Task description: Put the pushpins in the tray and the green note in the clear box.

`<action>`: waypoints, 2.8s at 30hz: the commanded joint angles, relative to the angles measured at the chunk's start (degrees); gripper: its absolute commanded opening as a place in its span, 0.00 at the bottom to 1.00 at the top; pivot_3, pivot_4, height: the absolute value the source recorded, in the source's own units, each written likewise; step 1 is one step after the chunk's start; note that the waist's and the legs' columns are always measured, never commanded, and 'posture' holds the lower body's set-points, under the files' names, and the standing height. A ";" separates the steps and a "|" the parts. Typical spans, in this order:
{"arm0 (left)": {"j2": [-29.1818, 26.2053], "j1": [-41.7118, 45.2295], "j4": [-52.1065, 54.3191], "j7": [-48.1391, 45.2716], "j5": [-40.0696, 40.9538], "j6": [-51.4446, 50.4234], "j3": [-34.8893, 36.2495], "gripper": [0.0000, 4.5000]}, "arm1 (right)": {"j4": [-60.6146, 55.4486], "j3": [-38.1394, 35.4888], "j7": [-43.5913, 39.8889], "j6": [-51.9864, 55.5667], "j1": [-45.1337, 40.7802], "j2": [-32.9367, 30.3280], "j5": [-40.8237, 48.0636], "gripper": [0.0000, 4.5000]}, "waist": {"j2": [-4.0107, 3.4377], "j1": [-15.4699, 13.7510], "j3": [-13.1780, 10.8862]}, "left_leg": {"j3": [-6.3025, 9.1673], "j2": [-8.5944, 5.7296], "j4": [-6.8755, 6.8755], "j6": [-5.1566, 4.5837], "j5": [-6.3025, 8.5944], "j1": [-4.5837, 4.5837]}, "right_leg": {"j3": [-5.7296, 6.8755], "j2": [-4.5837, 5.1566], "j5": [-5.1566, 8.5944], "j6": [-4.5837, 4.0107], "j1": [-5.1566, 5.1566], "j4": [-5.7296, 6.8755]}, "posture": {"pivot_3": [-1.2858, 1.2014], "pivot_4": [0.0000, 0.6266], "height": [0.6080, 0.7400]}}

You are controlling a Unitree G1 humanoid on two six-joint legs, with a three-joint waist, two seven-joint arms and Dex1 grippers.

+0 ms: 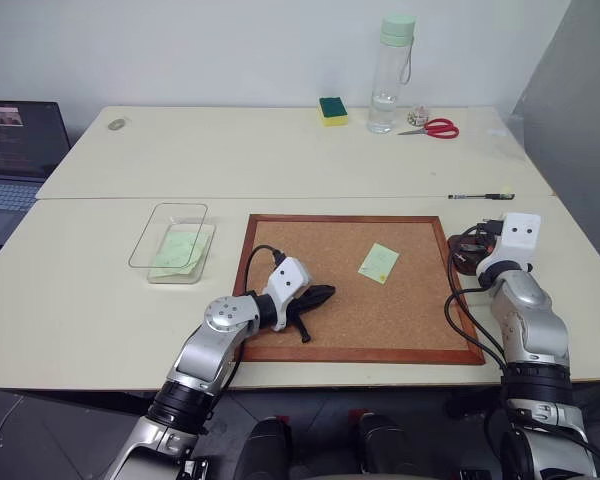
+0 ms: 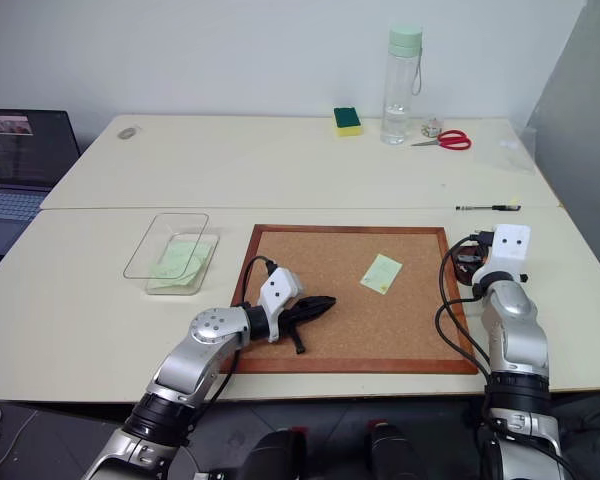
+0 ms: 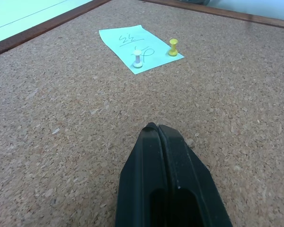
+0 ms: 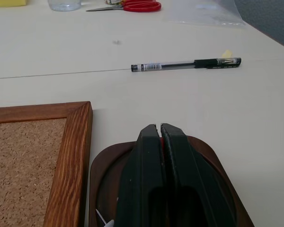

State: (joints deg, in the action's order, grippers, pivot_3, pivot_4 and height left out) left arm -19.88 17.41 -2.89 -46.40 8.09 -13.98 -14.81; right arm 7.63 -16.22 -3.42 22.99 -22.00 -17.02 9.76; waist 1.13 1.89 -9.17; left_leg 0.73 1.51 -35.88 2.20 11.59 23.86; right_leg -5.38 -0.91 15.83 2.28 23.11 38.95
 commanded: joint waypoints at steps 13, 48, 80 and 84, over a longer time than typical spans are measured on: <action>0.55 -0.51 -2.27 -0.03 -1.25 -1.17 -1.81 0.00 | -1.58 -1.04 0.40 -1.09 -0.74 -1.02 0.30 0.75 | 0.00 0.00 0.00 | 0.00 0.00 0.00 0.00 0.00 0.00 | -0.01 0.00 0.00 0.00 0.00 0.00 | 0.52 0.24 1.00; 1.47 -0.76 -2.32 0.23 -2.20 -0.41 -1.90 0.00 | -9.43 20.28 -33.50 -12.79 11.25 -4.17 3.27 0.87 | 0.00 -0.24 0.00 | 0.06 -0.02 -0.05 0.00 0.00 0.00 | 0.06 0.03 -0.02 0.06 -0.05 -0.07 | 0.52 0.24 1.00; 1.49 -0.73 -2.00 0.50 -2.22 -0.87 -1.72 0.00 | -13.39 16.88 -33.80 -10.88 10.85 -2.72 6.78 0.01 | 0.00 -0.25 0.00 | 0.05 -0.02 -0.05 0.00 0.00 0.01 | 0.05 0.02 -0.03 0.07 -0.05 -0.07 | 0.52 0.24 1.00; 1.42 -0.76 -2.00 0.40 -2.15 -0.89 -1.66 0.00 | -15.91 16.60 -33.80 -9.25 11.28 -3.37 7.66 0.01 | 0.01 -0.25 0.00 | 0.07 -0.02 -0.05 0.00 0.00 0.01 | 0.06 0.03 -0.03 0.07 -0.05 -0.06 | 0.52 0.24 1.00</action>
State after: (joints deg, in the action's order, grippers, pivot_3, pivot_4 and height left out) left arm -18.80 17.62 -3.27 -45.77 6.62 -13.48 -14.80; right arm -5.05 1.42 -37.18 13.33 -10.23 -20.03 15.97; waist 1.13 1.65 -9.17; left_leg 0.81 1.49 -35.93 2.20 11.59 23.87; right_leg -5.31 -0.89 15.80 2.35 23.07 38.89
